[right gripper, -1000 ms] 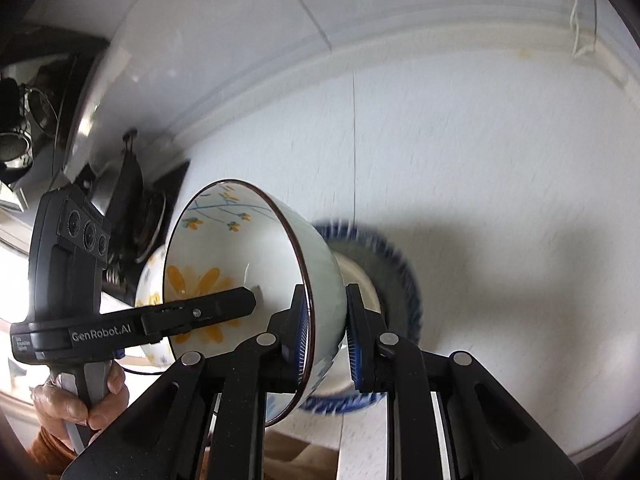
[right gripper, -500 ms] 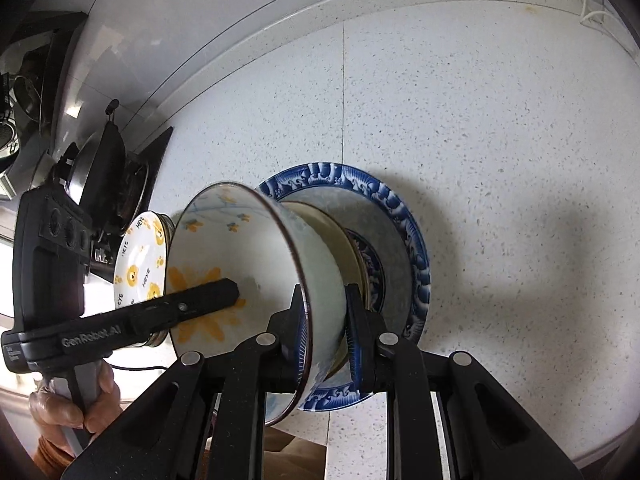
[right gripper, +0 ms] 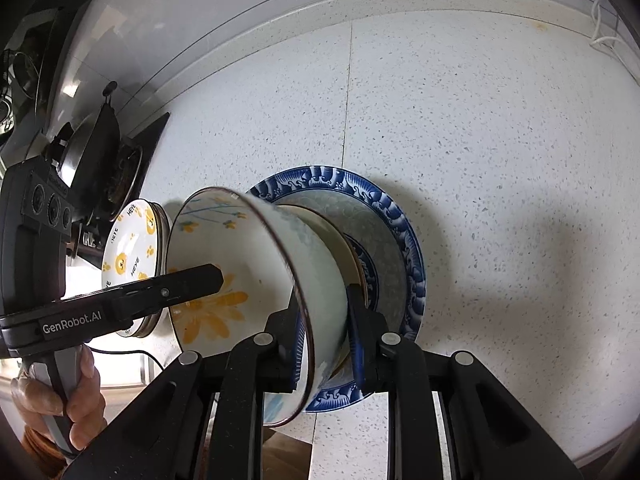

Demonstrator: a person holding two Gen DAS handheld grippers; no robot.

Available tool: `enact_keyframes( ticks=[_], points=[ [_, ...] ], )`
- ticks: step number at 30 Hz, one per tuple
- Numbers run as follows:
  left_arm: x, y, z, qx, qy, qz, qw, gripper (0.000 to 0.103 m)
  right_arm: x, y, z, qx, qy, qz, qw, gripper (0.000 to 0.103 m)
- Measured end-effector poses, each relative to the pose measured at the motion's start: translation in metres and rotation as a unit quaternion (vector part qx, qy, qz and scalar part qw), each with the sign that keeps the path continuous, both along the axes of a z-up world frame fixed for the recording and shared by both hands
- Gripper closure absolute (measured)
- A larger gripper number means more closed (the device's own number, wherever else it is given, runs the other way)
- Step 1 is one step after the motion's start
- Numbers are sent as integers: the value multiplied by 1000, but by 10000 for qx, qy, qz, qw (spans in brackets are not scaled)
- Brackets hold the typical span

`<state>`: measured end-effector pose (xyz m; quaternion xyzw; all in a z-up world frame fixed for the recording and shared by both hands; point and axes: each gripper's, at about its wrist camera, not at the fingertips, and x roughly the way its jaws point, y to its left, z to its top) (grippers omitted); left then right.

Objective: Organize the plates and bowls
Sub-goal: 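Nest the flower bowl into the white bowl and open the right tool, then withdraw both tools from the bowl stack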

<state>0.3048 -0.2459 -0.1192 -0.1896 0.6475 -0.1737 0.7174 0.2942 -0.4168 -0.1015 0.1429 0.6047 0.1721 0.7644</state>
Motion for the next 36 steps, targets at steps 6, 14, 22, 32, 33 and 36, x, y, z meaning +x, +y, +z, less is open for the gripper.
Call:
enact_keyframes(
  ticks=[6,14,22,32,33,36],
  points=[
    [1,8,7,121,-195,117,9997,87,0,-1,3,-65,-52,67,9999,83],
    [2,21,13,96,-362,248,9990,87,-2,-2,17,-144,-342,36,9993,67],
    [-13,32,32,-30,-959,115,9953,34,-20,-22,44,-101,-951,-203,9952,56],
    [-40,44,46,-104,-1468,-89,9891,31,-74,-41,56,-47,-1439,-547,9881,40],
    [-43,46,47,-112,-1534,-127,9880,31,-80,-40,55,-81,-1474,-534,9876,37],
    [-51,47,47,-87,-1579,-249,9871,31,-89,-34,54,-184,-1531,-408,9872,33]
  ],
)
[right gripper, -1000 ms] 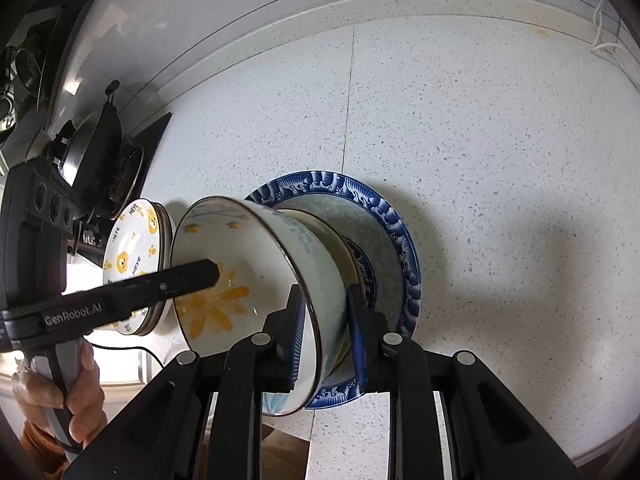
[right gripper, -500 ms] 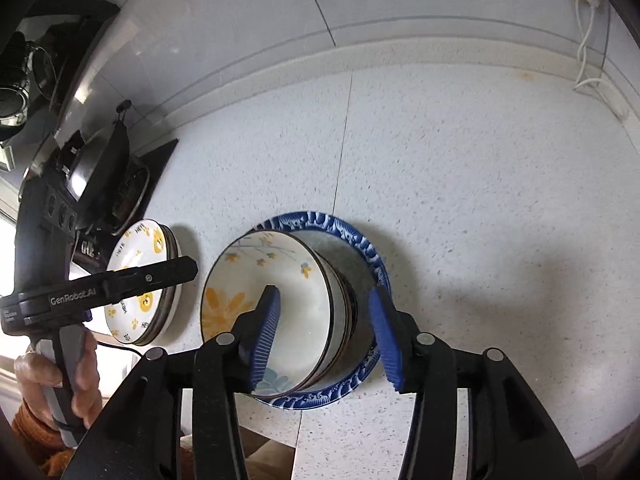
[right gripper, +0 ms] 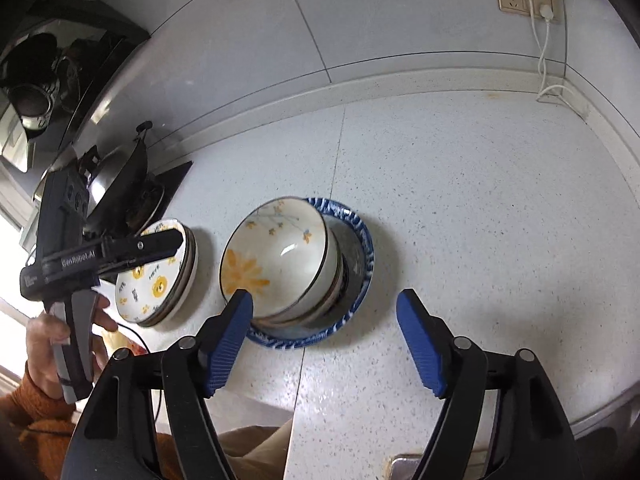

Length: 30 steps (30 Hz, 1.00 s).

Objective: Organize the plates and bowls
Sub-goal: 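Withdraw both tools from the bowl stack, then move the right tool back and grip the blue-and-white plate rim under the bowls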

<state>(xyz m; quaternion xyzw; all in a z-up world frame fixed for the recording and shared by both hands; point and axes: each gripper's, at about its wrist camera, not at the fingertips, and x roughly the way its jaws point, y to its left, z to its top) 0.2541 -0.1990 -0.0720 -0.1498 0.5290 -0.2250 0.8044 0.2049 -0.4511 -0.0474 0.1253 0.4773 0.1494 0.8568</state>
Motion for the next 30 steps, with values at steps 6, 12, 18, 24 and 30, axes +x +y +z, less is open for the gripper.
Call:
enact_keyframes(
  ticks=[6,12,18,24,30],
  points=[
    [-5,6,-13,-234,307,-108,9992,31,3,2,-12,19,242,-22,9997,25],
    [2,18,-28,-413,736,-56,9964,31,7,-7,-26,151,549,-304,9979,24],
    [13,21,-40,-550,997,-51,9935,31,5,-14,-36,267,779,-576,9949,7],
    [20,18,-63,-621,1397,170,9881,31,12,-17,-41,206,927,-781,9924,1],
    [22,18,-79,-707,1558,371,9846,32,28,-26,-48,255,1090,-874,9899,1]
  ],
)
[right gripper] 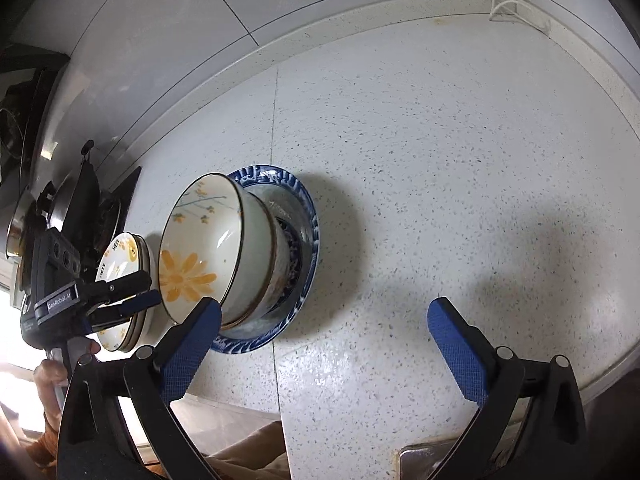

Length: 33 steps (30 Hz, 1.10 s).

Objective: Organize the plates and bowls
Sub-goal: 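Move the right tool back and grip the blue-and-white plate rim under the bowls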

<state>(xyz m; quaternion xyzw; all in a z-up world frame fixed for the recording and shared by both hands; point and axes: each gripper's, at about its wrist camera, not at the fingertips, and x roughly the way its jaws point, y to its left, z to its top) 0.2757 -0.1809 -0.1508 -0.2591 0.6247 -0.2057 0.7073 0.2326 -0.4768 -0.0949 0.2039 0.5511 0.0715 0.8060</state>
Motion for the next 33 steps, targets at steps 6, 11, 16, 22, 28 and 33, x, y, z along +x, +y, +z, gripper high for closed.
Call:
enact_keyframes(
  ticks=[6,11,16,22,28,33],
  points=[
    [1,-2,-7,26,15,25,10000,32,13,7,-11,-238,198,320,9990,34],
    [4,-6,-10,107,-21,-21,9999,42,19,5,-21,-106,212,473,9986,55],
    [9,-10,-24,55,127,36,9999,58,30,8,-27,48,226,656,9976,75],
    [17,-17,-35,131,134,6,9998,70,44,8,-35,264,286,774,9962,89],
    [29,-25,-40,211,81,-53,9997,73,56,10,-41,279,359,910,9948,89],
    [36,-35,-44,186,97,-177,9996,80,62,14,-45,248,417,1114,9926,92]
  ],
)
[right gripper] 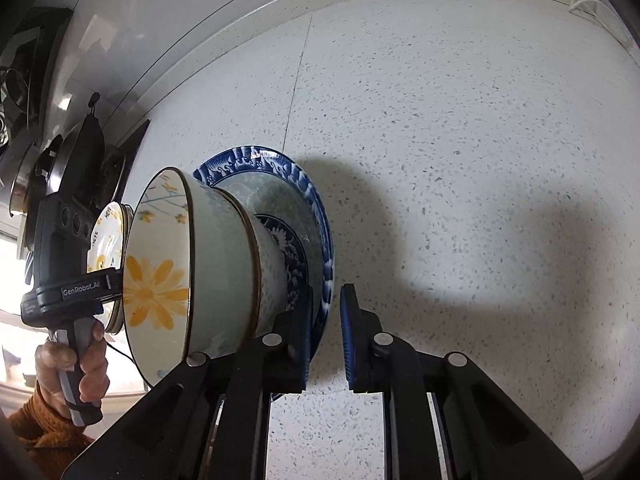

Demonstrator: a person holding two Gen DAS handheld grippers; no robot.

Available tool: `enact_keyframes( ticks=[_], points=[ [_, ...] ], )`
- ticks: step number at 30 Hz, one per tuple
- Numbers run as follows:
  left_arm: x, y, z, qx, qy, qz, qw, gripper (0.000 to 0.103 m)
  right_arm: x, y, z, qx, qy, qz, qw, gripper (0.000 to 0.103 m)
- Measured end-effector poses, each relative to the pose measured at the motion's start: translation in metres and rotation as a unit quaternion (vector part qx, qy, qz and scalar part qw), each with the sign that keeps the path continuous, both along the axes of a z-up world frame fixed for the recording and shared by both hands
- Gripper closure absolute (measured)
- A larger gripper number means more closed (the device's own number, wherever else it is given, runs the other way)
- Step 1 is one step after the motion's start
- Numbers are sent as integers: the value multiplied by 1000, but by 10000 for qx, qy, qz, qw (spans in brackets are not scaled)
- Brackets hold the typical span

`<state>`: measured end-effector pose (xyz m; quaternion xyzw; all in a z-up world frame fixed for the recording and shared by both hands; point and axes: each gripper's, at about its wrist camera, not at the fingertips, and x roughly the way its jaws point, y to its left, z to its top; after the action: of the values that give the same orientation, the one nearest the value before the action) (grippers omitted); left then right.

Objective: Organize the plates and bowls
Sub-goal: 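Move the right tool back and grip the blue-and-white plate rim under the bowls, then lift the blue-and-white plate with bowls and carry it onto the bear plates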

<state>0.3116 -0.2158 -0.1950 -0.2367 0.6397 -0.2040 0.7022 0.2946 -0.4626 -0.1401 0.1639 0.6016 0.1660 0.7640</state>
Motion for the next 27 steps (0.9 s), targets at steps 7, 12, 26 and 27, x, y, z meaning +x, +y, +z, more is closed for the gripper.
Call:
enact_keyframes(
  ticks=[7,12,26,27],
  points=[
    [11,0,-6,-184,143,-110,9997,80,3,-2,-8,276,23,52,9996,93],
    [10,0,-9,-474,192,-118,9986,88,2,-7,-10,450,-18,33,9990,93],
    [9,-7,9,-204,64,-317,9993,93,-2,-5,-2,235,88,-156,9996,94],
    [9,-7,11,-229,60,-323,9992,93,-3,-6,0,224,81,-207,9995,94]
  ],
)
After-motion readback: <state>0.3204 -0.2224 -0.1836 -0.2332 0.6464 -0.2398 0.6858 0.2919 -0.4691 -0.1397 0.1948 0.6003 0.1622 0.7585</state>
